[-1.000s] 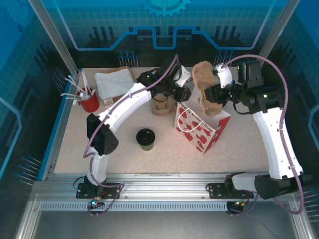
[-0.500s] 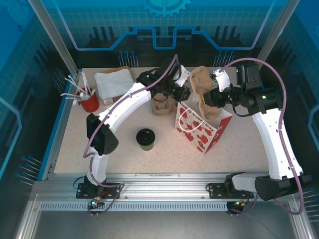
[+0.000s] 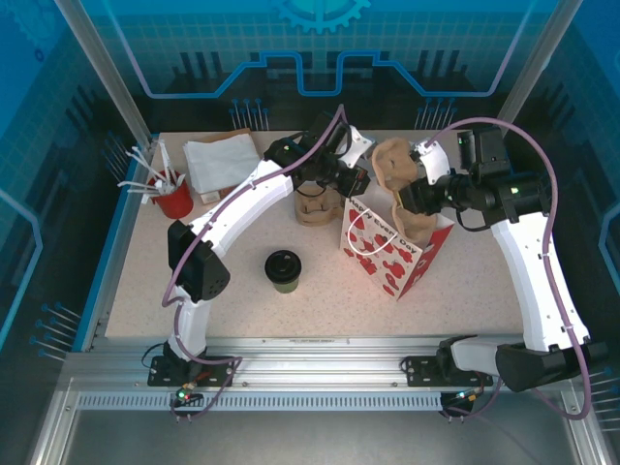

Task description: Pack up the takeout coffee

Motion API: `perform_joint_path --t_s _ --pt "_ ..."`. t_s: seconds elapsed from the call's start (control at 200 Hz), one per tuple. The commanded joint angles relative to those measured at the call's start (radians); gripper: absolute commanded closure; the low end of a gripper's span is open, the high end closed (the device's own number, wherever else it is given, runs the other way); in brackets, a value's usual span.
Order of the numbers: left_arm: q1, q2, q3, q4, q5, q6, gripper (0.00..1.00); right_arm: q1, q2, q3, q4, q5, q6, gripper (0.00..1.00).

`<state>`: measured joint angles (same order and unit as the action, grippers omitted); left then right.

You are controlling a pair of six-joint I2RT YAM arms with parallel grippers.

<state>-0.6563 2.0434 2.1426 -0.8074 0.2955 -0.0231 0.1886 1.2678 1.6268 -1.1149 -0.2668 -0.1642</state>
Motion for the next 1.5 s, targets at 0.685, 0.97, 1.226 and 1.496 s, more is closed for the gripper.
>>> perform_joint_path --t_s 0.685,0.97,1.226,1.496 --pt "0.020 -0.017 0.009 0.012 0.079 0.021 0.95 -0.012 0.006 0.008 0.029 0.052 0.032 0.67" --pt "0.020 -0.028 -0.006 0.011 0.081 0.032 0.95 -0.006 0.010 0.004 0.026 0.131 0.025 0.67" --pt "0.020 -0.029 -0.006 0.014 0.078 0.032 0.94 0.003 -0.010 -0.034 0.023 0.089 -0.022 0.67" --pt "0.025 -0.031 -0.009 0.017 0.077 0.023 0.92 0.009 -0.013 -0.047 -0.013 0.073 -0.040 0.67"
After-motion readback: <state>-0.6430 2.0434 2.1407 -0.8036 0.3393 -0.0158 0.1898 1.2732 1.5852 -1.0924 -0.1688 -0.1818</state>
